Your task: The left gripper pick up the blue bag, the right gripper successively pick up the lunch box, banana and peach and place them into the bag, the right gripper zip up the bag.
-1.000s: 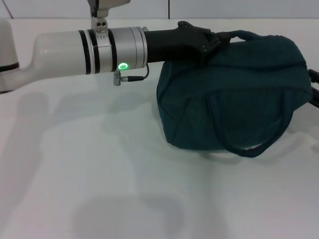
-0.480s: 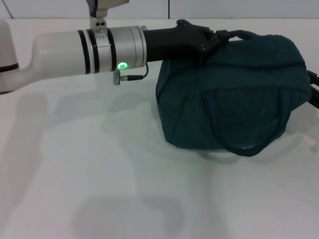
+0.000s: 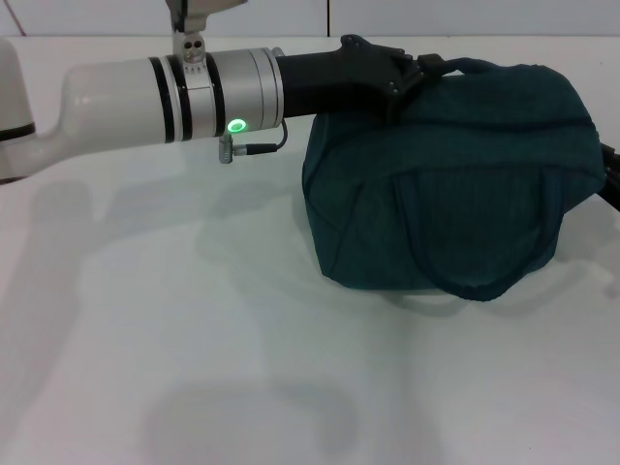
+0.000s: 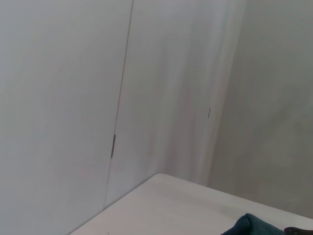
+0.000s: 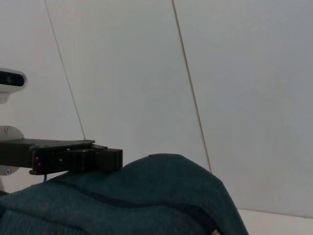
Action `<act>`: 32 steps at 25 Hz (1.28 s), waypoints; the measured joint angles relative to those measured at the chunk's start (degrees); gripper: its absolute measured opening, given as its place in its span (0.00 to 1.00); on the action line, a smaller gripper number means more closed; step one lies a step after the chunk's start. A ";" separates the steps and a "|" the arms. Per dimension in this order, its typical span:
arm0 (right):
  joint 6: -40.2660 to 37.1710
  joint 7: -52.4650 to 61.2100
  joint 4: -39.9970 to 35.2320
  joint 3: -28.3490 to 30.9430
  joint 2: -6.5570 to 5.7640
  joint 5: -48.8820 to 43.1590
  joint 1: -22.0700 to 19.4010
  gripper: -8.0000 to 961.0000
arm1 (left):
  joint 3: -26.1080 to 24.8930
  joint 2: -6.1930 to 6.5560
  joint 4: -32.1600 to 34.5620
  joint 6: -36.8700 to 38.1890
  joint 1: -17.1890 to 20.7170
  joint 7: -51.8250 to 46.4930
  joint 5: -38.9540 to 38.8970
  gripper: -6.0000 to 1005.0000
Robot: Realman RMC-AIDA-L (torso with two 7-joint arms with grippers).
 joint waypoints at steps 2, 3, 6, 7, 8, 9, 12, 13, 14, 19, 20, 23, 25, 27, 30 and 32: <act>-0.10 0.00 0.00 0.00 0.00 -0.03 -0.01 0.22 | 0.01 0.00 0.00 0.00 0.00 0.00 0.00 0.01; -0.10 0.00 0.00 0.00 0.00 -0.06 -0.03 0.23 | 0.00 0.00 0.00 0.00 0.00 0.04 0.00 0.01; 0.12 0.00 0.00 0.04 0.17 -0.45 -0.04 0.23 | 0.00 0.00 0.00 0.00 -0.01 0.53 0.00 0.00; 0.24 0.00 0.00 0.12 0.25 -0.60 -0.05 0.23 | 0.00 0.00 0.00 0.00 -0.01 0.63 0.00 0.00; 0.41 0.00 0.00 0.21 0.34 -0.75 -0.05 0.22 | 0.00 0.00 0.00 0.00 -0.01 0.68 0.00 0.00; 0.58 0.00 0.00 0.24 0.37 -0.77 -0.06 0.22 | 0.00 0.00 0.00 0.00 -0.01 0.69 0.00 0.01; 0.89 0.00 0.00 0.31 0.40 -0.77 -0.08 0.17 | -0.06 0.00 0.00 0.00 -0.01 0.70 0.00 0.01; 0.92 0.00 0.01 0.32 0.38 -0.77 -0.08 0.14 | -0.09 0.00 0.00 0.00 -0.01 0.70 0.00 0.01; 0.93 0.00 0.00 0.33 0.34 -0.77 -0.09 0.11 | -0.10 0.00 0.01 0.00 -0.01 0.70 0.00 0.01; 1.04 0.00 0.11 2.68 0.39 -0.68 -0.41 0.05 | -0.08 0.00 0.03 0.00 -0.01 0.70 0.01 0.01; 1.04 0.00 0.11 3.74 0.50 -0.69 -0.72 0.04 | -0.07 0.00 0.03 0.00 -0.02 0.71 0.01 0.01; 1.10 0.02 0.11 6.62 0.90 -0.73 -1.74 0.03 | -0.03 0.00 0.09 0.01 -0.02 0.71 0.03 0.01; 1.26 0.22 0.28 7.20 0.90 -0.78 -2.16 0.03 | -0.10 -0.02 0.06 0.01 -0.01 0.66 0.03 0.01; 1.51 0.65 0.51 7.12 0.68 -0.86 -2.31 0.03 | -0.12 -0.07 0.06 0.01 -0.02 0.52 0.03 0.01; 2.35 1.69 0.58 7.15 0.55 -2.05 -2.30 0.03 | -0.08 -0.08 0.15 -0.03 -0.18 0.49 -0.01 0.00; 4.70 4.14 0.39 7.36 0.43 -4.58 -1.90 0.03 | -0.03 -0.09 0.20 -0.05 -0.34 0.49 -0.04 0.01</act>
